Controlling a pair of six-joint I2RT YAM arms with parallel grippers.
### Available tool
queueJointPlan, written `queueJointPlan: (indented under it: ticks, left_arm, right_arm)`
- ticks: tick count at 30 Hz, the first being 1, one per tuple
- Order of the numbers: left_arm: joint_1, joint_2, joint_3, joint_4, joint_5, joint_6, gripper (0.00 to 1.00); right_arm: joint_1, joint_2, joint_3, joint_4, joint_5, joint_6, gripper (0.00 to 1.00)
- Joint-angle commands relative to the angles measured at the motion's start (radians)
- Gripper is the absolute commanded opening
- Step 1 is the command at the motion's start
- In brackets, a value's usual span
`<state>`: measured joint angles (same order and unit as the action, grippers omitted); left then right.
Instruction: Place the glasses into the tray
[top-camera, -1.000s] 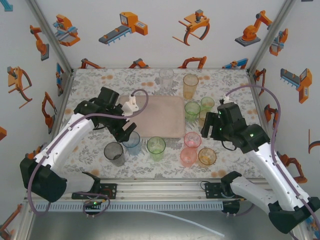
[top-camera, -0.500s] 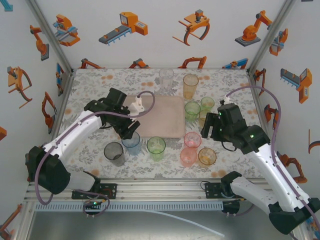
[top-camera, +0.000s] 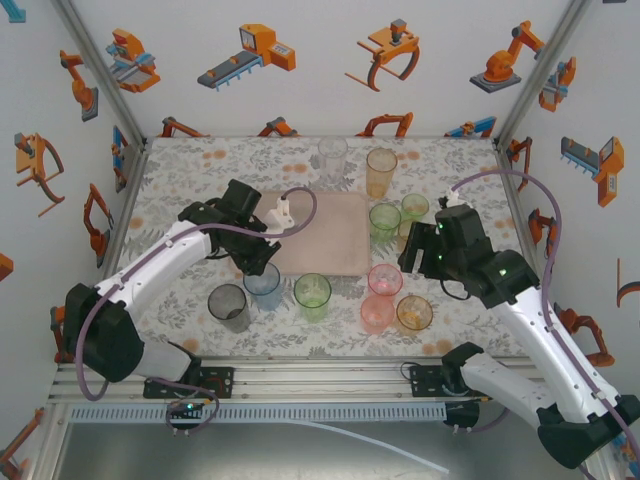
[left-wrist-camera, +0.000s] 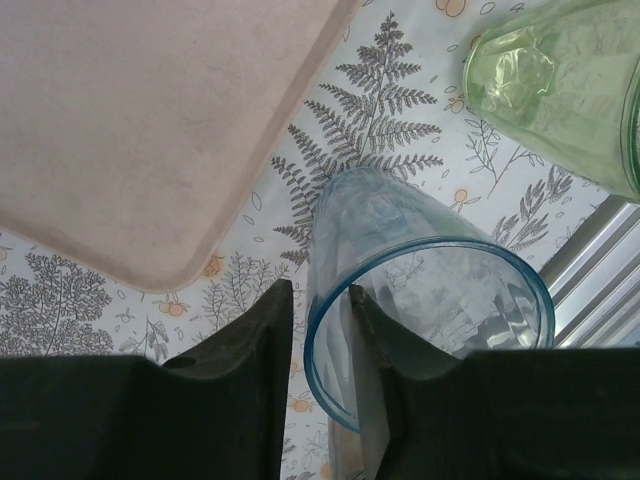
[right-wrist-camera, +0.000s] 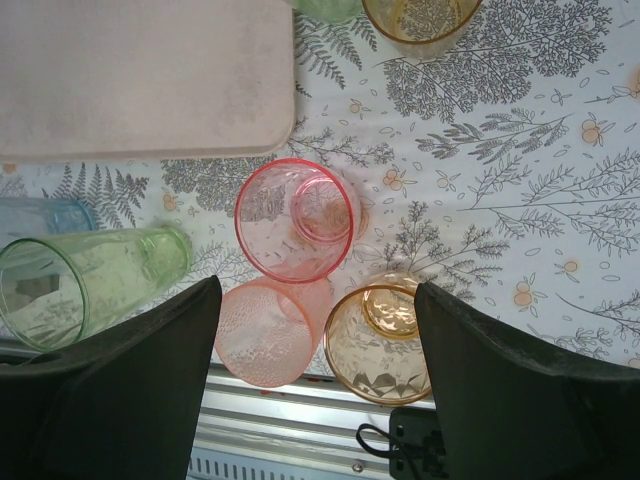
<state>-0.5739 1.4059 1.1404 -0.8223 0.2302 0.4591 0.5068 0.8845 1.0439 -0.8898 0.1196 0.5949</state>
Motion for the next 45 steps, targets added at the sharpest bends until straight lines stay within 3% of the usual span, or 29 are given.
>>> queueJointPlan:
  ticks: [1, 15, 26, 33, 37, 45]
  left_arm:
    - [-0.009, 0.004, -0.004, 0.0, -0.009, -0.003, 0.21]
    - [-0.013, 0.005, 0.023, -0.018, -0.053, 0.002, 0.04]
    - [-0.012, 0.002, 0.139, -0.104, -0.026, -0.021, 0.04]
    - [-0.007, -0.022, 0.219, -0.133, -0.086, -0.022, 0.04]
    - [0.034, -0.039, 0.245, -0.104, -0.135, -0.018, 0.04]
    - [0.19, -0.007, 0.274, -0.075, -0.106, -0.049, 0.03]
  right_arm:
    - [0.007, -0.013, -0.019, 0.02, 0.005, 0.011, 0.71]
    - [0.007, 0.014, 0.009, 0.012, 0.003, -0.019, 0.72]
    - [0.007, 0.011, -0.01, 0.016, -0.005, -0.02, 0.72]
    - [0.007, 0.005, -0.004, 0.018, 0.002, -0.019, 0.73]
    - [0.007, 0.021, 0.011, 0.019, 0.003, -0.02, 0.73]
    - [0.007, 0.055, 0.032, 0.035, -0.015, -0.026, 0.73]
